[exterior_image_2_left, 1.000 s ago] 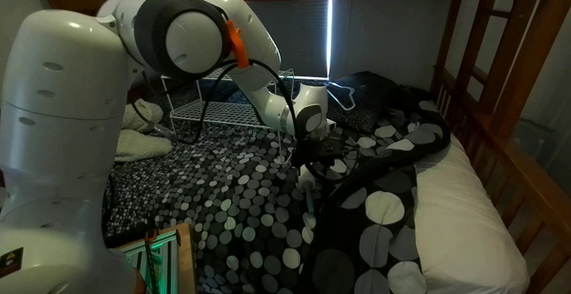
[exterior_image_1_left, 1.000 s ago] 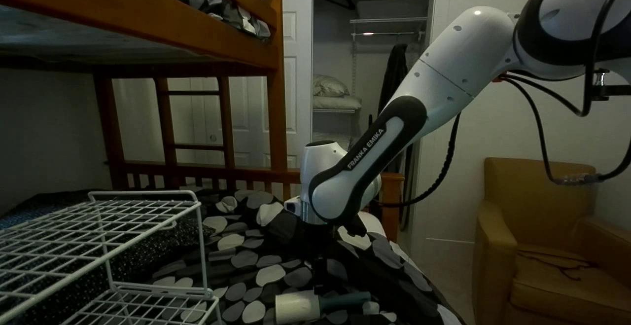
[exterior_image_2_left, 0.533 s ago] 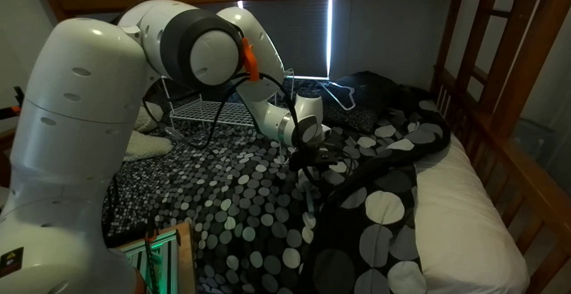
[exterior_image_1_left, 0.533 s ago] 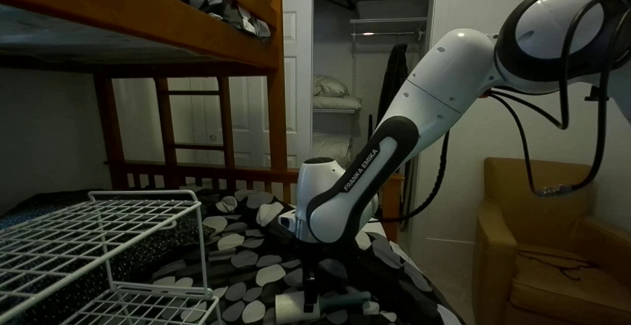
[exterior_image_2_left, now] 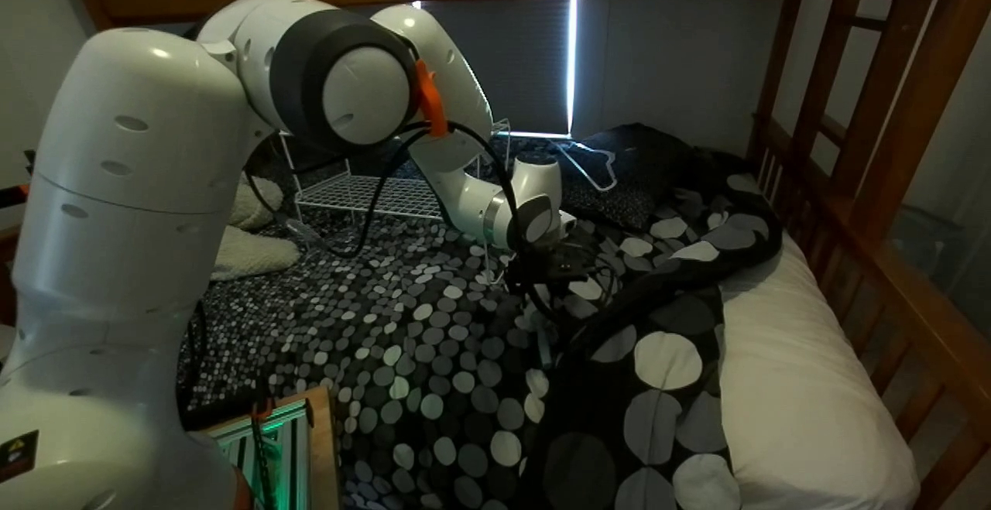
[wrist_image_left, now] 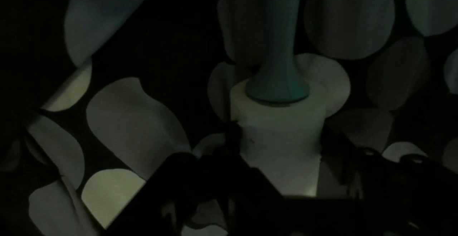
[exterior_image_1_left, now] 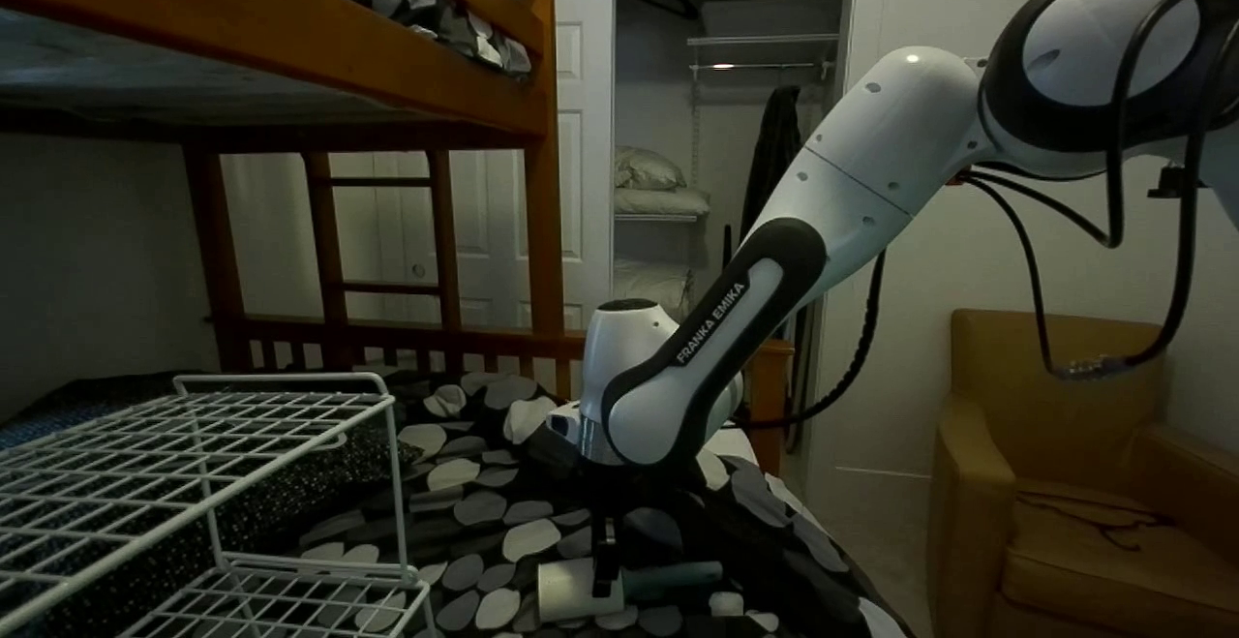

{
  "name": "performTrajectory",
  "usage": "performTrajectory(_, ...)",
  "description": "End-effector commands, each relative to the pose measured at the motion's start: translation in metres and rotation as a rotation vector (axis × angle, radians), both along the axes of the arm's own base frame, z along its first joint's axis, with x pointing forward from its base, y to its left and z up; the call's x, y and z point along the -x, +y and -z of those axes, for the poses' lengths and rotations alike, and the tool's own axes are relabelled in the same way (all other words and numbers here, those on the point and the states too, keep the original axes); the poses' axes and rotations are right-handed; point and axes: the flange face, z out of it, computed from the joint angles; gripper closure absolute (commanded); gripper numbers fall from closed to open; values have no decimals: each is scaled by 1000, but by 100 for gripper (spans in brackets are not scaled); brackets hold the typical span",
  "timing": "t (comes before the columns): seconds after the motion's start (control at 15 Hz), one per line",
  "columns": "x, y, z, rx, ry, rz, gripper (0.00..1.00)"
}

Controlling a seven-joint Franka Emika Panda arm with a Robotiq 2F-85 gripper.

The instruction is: Put the lint roller on the right end of the bed then put the comforter over it

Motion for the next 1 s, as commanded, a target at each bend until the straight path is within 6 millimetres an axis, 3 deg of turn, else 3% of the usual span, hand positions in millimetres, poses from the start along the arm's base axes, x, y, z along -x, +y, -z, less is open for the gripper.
performTrajectory(0.0, 0, -9, -36, -6, -39, 3, 67)
performTrajectory(0.53, -3, -28, -145, 28, -201, 23, 67)
performTrajectory(0.6, -13, -12, -125, -1, -182, 15, 67)
performTrajectory(0.67, -14, -13, -136, -1, -197, 18, 42)
performTrajectory(0.93, -13, -10, -125, 0, -180, 13, 42)
